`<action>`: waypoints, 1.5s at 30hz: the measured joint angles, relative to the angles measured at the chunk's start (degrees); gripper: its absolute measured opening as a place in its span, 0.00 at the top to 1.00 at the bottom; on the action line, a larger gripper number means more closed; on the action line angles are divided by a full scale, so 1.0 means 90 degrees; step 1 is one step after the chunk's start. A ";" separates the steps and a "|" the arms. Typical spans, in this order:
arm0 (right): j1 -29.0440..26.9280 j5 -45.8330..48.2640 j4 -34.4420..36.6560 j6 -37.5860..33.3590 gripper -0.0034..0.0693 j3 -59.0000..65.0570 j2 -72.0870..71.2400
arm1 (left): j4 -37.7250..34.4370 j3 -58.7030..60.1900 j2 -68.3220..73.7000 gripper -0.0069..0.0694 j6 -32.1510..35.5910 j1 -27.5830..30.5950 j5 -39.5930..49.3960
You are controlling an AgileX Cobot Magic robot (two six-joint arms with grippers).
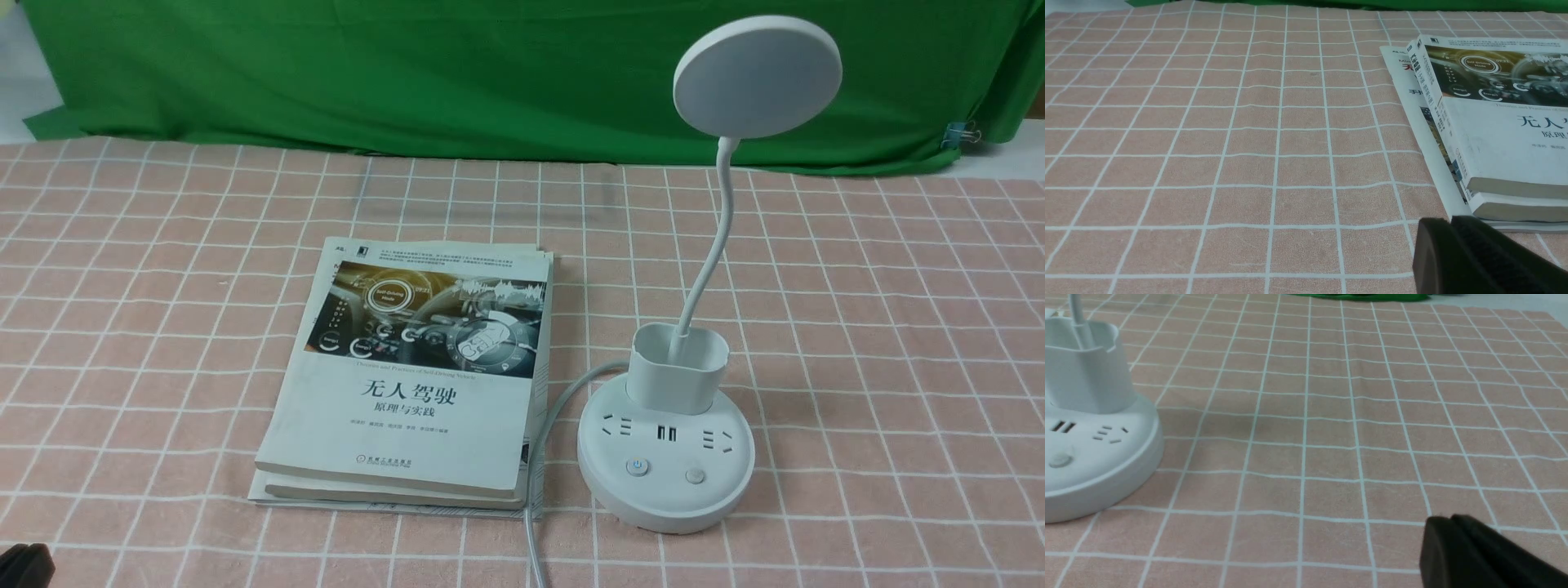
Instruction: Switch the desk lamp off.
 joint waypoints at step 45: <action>0.0000 -0.0005 0.0000 0.0022 0.78 0.0000 0.0000 | 0.0000 0.0000 0.0000 0.90 0.0000 0.0000 0.0000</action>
